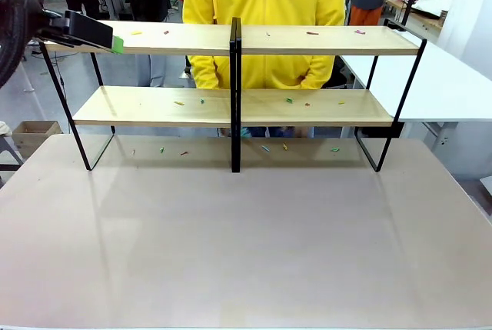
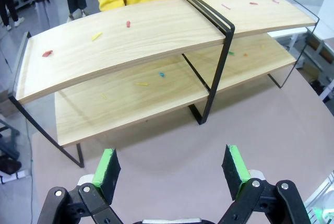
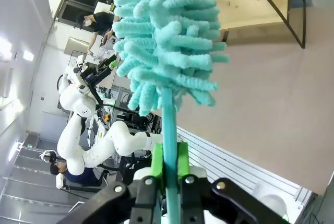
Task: Clean the shelves.
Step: Clean a randomly selected level of the Shelf with the Duster.
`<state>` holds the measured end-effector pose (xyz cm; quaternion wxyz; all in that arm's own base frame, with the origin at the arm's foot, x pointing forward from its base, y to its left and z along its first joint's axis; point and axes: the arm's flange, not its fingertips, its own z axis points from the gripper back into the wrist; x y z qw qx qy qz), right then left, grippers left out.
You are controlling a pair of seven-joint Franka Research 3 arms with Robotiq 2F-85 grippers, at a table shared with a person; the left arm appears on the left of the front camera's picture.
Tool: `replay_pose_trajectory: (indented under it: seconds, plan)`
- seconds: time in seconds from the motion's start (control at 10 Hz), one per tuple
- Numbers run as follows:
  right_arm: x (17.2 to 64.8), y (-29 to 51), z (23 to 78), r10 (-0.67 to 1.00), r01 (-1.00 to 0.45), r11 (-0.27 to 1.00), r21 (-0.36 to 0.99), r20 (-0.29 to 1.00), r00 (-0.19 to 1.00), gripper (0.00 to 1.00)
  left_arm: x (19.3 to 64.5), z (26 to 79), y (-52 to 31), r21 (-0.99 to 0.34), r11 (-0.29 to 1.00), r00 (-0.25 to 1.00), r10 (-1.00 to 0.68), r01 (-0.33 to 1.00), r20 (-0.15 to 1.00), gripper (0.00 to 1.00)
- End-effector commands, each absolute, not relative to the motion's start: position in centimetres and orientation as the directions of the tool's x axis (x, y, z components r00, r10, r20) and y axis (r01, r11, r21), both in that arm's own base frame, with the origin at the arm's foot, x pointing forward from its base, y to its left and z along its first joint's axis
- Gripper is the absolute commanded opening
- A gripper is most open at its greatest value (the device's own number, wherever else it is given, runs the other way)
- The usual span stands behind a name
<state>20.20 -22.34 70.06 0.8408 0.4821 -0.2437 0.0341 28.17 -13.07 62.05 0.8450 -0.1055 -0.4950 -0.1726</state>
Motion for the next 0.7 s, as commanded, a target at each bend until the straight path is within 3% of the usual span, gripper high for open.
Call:
replay_pose_trajectory:
  seconds: [0.0, 0.5, 0.6]
  plan:
    - [20.12, -22.45, 70.84, -0.187, -0.282, 0.524, 0.804, 0.432, 0.882, 0.00, 28.18, 62.09, -13.01, -0.007, 0.919, 0.448, -0.185, 0.393, 0.875, 1.00]
    - [20.12, -22.45, 70.84, -0.187, -0.282, 0.524, 0.804, 0.432, 0.882, 0.00, 28.18, 62.09, -13.01, -0.007, 0.919, 0.448, -0.185, 0.393, 0.875, 1.00]
    - [20.23, -22.39, 70.03, -0.179, -0.291, 0.532, 0.795, 0.441, 0.879, 0.12, 28.18, 62.09, -13.01, -0.007, 0.919, 0.448, -0.185, 0.393, 0.875, 1.00]
